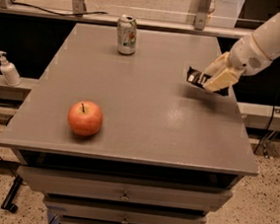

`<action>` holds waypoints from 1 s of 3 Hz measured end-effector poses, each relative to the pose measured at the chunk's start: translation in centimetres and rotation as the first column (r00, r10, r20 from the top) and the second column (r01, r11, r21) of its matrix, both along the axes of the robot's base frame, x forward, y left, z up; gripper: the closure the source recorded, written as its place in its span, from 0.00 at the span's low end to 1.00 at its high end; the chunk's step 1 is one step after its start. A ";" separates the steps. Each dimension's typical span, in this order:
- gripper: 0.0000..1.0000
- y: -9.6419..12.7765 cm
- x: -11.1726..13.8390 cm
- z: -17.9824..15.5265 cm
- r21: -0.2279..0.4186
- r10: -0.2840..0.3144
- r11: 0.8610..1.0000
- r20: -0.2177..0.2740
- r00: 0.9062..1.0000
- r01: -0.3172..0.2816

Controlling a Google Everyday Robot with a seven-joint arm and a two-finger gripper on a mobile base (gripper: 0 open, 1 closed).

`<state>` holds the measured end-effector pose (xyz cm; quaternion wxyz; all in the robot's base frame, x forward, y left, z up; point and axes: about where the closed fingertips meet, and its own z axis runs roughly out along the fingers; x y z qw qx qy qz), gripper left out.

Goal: Pick rxbar chocolate

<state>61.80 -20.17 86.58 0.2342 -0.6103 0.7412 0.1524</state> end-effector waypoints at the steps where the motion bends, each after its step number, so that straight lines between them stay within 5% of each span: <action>1: 1.00 3.3 -2.8 6.6 0.125 0.087 0.988 0.041 0.995 -0.091; 2: 1.00 4.7 -4.5 10.3 0.187 0.118 0.974 0.068 0.991 -0.129; 3: 1.00 5.0 -4.0 10.2 0.192 0.112 0.973 0.076 0.991 -0.125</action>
Offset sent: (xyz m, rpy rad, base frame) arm -0.0763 0.0549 0.1469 0.2539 -0.0574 0.1762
